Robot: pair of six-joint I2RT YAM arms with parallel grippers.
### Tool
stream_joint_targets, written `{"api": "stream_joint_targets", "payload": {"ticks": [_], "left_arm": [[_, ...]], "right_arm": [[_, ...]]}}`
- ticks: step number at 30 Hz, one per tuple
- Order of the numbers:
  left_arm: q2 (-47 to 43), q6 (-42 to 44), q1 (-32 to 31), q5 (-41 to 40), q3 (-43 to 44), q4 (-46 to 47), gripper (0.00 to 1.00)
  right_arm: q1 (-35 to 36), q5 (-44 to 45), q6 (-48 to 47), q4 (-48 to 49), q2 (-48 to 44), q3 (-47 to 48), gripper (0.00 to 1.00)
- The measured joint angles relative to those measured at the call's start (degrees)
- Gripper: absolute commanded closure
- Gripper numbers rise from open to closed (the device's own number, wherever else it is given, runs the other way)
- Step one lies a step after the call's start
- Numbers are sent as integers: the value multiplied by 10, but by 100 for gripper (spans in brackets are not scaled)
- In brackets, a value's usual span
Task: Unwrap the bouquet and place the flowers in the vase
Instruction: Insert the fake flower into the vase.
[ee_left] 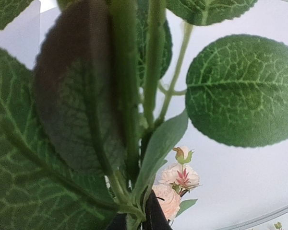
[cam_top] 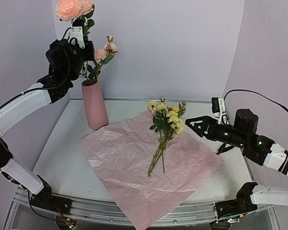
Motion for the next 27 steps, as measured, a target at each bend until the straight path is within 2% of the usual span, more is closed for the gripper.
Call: {"api": "stream_joint_targets", "payload": {"ticks": [13, 21, 27], "left_arm": [[1, -46, 10, -3, -4, -7, 100], [-57, -89, 10, 2, -22, -19, 100], [-84, -89, 10, 1, -23, -18, 100]], "right_arm": [[0, 4, 0, -2, 4, 0, 2], [0, 4, -1, -3, 25, 0, 2], [0, 4, -1, -4, 28, 0, 2]]}}
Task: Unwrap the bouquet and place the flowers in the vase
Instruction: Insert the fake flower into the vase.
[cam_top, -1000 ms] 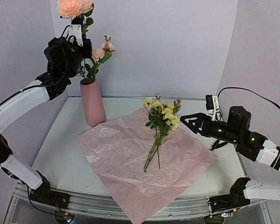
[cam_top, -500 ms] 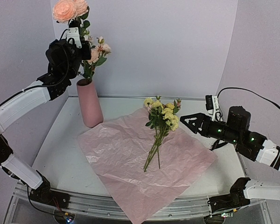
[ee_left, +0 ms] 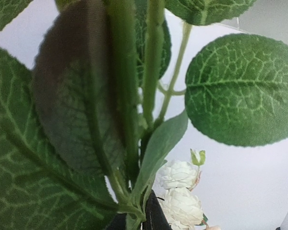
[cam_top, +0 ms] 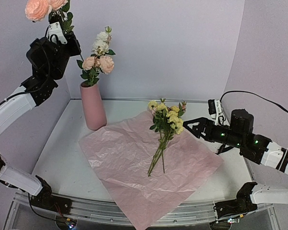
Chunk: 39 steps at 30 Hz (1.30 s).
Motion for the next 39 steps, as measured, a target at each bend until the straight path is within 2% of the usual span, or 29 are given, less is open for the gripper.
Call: {"api": "stream_joint_targets", "payload": {"ticks": [6, 14, 26, 32, 39], "left_arm": [[3, 38, 0, -10, 5, -4, 100], [36, 94, 0, -18, 57, -3, 100], [132, 143, 0, -19, 181, -4, 99], [125, 134, 0, -19, 178, -3, 99], [42, 95, 0, -35, 91, -3, 99]], "right_arm": [[0, 0, 0, 0, 0, 0, 2], [0, 0, 1, 0, 0, 0, 2], [0, -1, 8, 0, 4, 0, 2], [0, -1, 11, 0, 3, 0, 2], [0, -2, 11, 0, 4, 0, 2]]}}
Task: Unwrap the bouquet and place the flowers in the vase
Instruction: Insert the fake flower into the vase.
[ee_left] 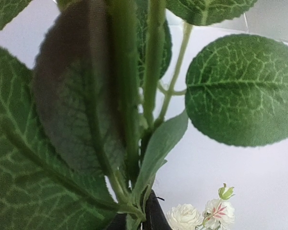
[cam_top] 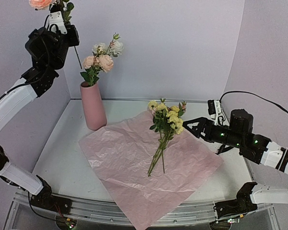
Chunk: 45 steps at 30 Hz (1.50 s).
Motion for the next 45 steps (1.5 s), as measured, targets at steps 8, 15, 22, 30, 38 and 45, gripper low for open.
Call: {"api": "stream_joint_targets", "payload": {"ticks": [8, 15, 22, 30, 38, 45], "left_arm": [[-74, -51, 0, -21, -77, 9, 99], [-58, -67, 0, -39, -114, 6, 100], [-25, -81, 0, -43, -122, 4, 100], [-5, -104, 5, -44, -124, 4, 98], [24, -153, 38, -36, -119, -37, 100], [77, -205, 74, 6, -58, -110, 100]], "right_arm": [[0, -4, 3, 1, 12, 0, 2], [0, -8, 8, 2, 14, 0, 2], [0, -8, 14, 3, 12, 0, 2], [0, -8, 17, 3, 0, 0, 2], [0, -8, 17, 3, -1, 0, 2], [0, -8, 19, 4, -11, -2, 2]]}}
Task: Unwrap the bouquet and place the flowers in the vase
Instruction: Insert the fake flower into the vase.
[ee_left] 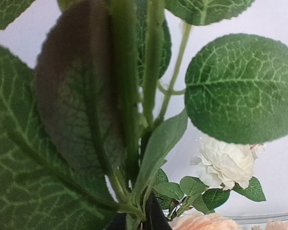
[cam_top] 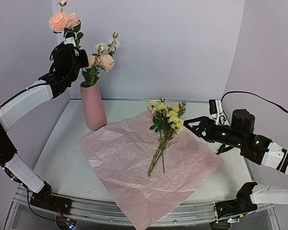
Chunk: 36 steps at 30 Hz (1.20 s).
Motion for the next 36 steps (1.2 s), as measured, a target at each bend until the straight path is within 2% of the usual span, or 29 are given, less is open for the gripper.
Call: {"api": "stream_joint_targets", "payload": {"ticks": [8, 25, 27, 31, 36], "left_arm": [[27, -30, 21, 5, 44, -65, 100], [39, -57, 31, 10, 56, -106, 97], [48, -58, 32, 15, 59, -108, 94], [59, -62, 34, 24, 60, -111, 78], [69, -73, 40, 32, 71, -130, 75]], "right_arm": [[0, 0, 0, 2, -7, -8, 2], [0, 0, 1, 2, -10, -12, 2], [0, 0, 1, 2, -11, -13, 2], [0, 1, 2, 2, -12, -14, 2], [0, 1, 2, 2, -13, -14, 2]]}}
